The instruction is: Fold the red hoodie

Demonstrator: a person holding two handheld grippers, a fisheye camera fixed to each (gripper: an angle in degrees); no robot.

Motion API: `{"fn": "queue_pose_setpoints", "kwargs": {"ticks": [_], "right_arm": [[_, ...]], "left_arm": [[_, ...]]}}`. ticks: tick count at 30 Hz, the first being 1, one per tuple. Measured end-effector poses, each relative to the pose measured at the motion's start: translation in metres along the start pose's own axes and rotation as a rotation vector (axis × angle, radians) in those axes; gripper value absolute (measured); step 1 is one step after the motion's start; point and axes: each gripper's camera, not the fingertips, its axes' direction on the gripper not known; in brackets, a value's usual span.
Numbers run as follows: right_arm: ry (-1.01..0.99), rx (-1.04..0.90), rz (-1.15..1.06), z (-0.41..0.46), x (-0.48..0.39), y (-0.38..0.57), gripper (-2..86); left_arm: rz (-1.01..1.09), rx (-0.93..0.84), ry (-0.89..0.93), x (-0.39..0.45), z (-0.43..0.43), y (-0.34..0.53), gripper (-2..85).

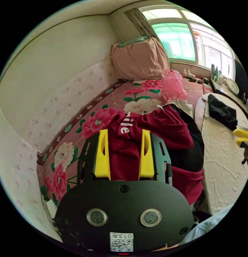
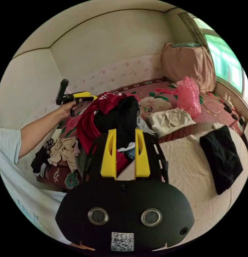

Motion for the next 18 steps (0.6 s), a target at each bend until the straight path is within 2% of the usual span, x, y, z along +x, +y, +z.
{"fn": "queue_pose_setpoints", "kwargs": {"ticks": [2,6,8,10,11,12,16,18], "right_arm": [[-0.013,-0.036,-0.045,0.022,-0.027,-0.031,11.6],[-0.041,-0.086,-0.022,0.081,-0.066,-0.101,13.6],[-0.074,-0.146,0.029,0.110,-0.072,-0.127,13.5],[-0.120,-0.212,0.060,0.136,-0.079,-0.147,10.3],[-0.114,-0.234,0.080,0.142,-0.085,-0.159,5.6],[-0.118,-0.208,0.080,0.132,-0.095,-0.172,4.9],[-0.029,0.029,-0.111,0.058,-0.144,-0.207,3.8],[-0.013,0.187,-0.172,-0.009,-0.160,-0.228,3.5]], "left_arm": [[0.014,-0.080,0.068,-0.023,0.014,-0.008,17.1],[0.052,-0.167,0.047,-0.043,0.042,-0.006,14.2],[0.044,-0.218,0.155,-0.055,0.051,0.005,7.3],[0.045,-0.161,0.167,-0.065,0.031,0.014,4.2],[0.066,-0.134,0.185,-0.072,0.014,0.020,3.4],[0.073,-0.111,0.184,-0.076,0.002,0.024,3.2],[0.026,0.166,0.208,-0.124,-0.113,0.063,2.2],[-0.017,0.292,0.231,-0.147,-0.169,0.077,2.0]]}}
